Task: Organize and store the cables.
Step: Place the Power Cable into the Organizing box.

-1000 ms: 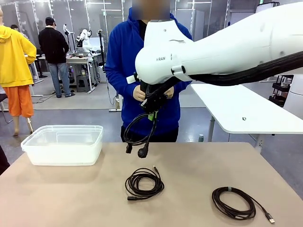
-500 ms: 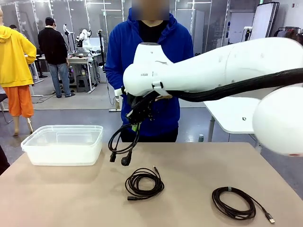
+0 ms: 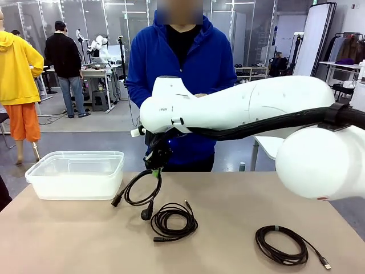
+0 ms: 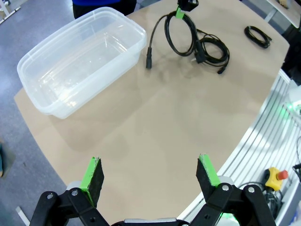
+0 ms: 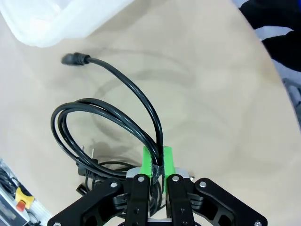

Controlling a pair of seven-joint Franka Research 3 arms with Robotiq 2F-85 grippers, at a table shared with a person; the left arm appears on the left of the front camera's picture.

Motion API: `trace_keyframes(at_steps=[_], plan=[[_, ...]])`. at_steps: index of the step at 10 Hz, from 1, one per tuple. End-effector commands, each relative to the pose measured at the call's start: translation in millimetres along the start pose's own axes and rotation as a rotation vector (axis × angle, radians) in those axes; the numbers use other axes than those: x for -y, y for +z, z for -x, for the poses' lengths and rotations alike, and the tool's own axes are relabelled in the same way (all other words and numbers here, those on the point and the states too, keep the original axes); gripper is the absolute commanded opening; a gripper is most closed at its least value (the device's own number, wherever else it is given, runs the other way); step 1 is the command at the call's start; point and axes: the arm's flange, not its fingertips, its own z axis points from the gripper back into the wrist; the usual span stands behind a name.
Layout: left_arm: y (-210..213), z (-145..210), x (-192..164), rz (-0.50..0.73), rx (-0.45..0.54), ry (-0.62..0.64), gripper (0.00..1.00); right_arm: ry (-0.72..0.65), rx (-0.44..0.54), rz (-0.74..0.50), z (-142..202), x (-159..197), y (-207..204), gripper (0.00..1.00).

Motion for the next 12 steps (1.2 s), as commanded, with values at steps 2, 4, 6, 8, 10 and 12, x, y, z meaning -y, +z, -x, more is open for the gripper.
trace_keyframes(at_steps=[2,4,6,8,10,12], plan=[[1,1,-1,0.018,0.012,-0.015,1.0,0.08,-0.051,-0.067,-13,-22,-22,0.11],[1,1,-1,0.018,0.012,-0.015,1.0,0.094,-0.077,-0.085,-17,-29,-47,0.11],[1,1,-1,0.018,0.012,-0.015,1.0,0.094,-0.069,-0.055,-17,-35,-61,0.11],[1,1,-1,0.018,0.012,-0.015,1.0,0.101,-0.067,-0.078,-15,-35,-62,0.26],[1,1,-1,0.018,0.012,-0.015,1.0,0.104,-0.092,-0.08,-15,-35,-58,0.65],[1,1,-1,0.018,0.012,-0.015,1.0,0.092,-0.081,-0.055,-11,-32,-50,1.0]])
